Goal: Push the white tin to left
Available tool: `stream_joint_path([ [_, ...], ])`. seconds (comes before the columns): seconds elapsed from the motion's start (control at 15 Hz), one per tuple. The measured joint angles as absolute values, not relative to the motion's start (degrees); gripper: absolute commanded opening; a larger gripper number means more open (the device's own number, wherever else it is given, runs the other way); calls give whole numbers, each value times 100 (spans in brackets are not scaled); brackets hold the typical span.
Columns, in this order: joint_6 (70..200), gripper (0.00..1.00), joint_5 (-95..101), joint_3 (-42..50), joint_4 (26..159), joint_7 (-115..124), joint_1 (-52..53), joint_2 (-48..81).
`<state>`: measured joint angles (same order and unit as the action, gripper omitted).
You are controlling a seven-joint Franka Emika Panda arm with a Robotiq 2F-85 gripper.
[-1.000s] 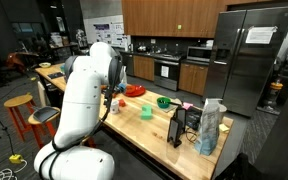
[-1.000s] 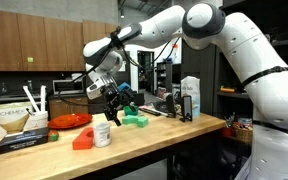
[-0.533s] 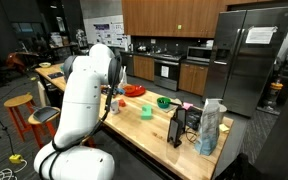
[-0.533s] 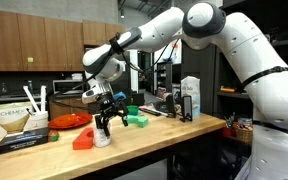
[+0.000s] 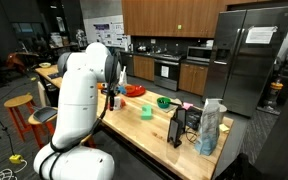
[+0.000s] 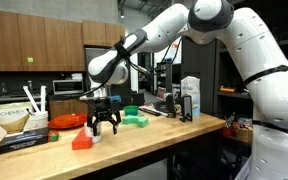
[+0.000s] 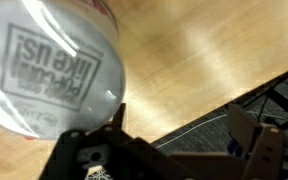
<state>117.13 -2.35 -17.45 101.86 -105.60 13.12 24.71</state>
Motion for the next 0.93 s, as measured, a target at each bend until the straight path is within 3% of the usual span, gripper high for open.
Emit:
stream_joint_path([
  [0.6, 13954, 100, -334, -1854, 11133, -11358, 1148, 2278],
  [0.93, 14237, 100, -309, -1898, 11280, -11487, 1046, 2225],
])
